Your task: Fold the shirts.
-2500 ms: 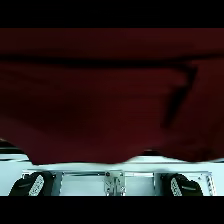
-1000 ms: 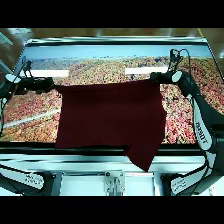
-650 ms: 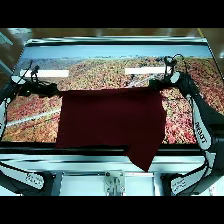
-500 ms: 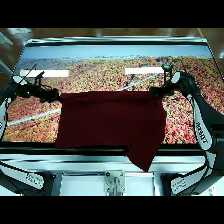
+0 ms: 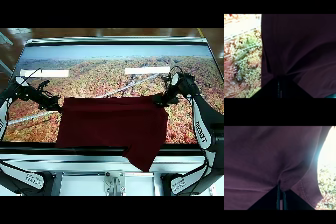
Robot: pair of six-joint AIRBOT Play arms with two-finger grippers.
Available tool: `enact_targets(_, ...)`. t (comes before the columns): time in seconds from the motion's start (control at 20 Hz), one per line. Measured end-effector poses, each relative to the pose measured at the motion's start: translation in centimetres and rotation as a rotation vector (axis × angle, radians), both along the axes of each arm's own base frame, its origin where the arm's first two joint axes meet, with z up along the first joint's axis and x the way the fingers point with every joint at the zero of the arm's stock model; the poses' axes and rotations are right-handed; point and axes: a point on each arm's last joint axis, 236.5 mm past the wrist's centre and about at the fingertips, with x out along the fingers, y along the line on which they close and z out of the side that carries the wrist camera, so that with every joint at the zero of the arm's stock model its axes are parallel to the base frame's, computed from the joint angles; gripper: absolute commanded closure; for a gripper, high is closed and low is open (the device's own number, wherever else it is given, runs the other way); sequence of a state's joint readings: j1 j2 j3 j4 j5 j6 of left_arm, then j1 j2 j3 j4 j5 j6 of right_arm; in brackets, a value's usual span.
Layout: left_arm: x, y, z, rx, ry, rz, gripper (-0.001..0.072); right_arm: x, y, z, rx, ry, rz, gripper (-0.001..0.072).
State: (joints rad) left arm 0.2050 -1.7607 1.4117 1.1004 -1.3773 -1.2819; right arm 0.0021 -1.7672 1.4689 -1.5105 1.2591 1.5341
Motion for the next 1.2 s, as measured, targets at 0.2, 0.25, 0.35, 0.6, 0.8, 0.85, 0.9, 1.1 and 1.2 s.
enact_targets(0.2,1.0,0.1,-0.9,0.013,-0.007,0.054,0.0614,-0.6,0.8,-0.7,0.031,0.039,-0.038,0.0384)
enact_targets(0.25,1.1,0.0,-1.0,0.012,-0.008,0.060,0.0399,-0.8,1.1,-0.8,0.044,0.050,-0.047,0.0071)
enact_targets(0.35,0.9,-0.2,-1.0,0.006,0.008,0.064,0.0146,-1.3,1.5,-0.6,0.061,0.071,-0.055,0.0045)
enact_targets(0.6,-1.3,1.8,1.4,-0.016,0.080,0.106,0.0146,-4.9,-1.8,2.6,-0.004,0.171,-0.014,0.0063)
enact_targets(0.8,-6.9,3.7,4.1,-0.052,0.124,0.115,0.0142,-10.1,-7.1,6.0,-0.005,0.239,-0.082,0.0062)
enact_targets(0.85,-9.1,4.1,4.0,-0.061,0.147,0.136,0.0141,-11.5,-8.2,6.4,0.007,0.243,-0.120,0.0062)
enact_targets(0.9,-11.1,4.3,3.7,-0.074,0.171,0.164,0.0140,-13.0,-9.0,6.6,0.034,0.245,-0.161,0.0062)
enact_targets(1.1,-17.3,3.7,0.9,-0.128,0.249,0.248,0.0141,-17.0,-9.4,6.5,0.160,0.219,-0.266,0.0062)
enact_targets(1.2,-18.8,3.0,-0.6,-0.145,0.261,0.272,0.0141,-17.7,-8.9,6.1,0.201,0.199,-0.291,0.0062)
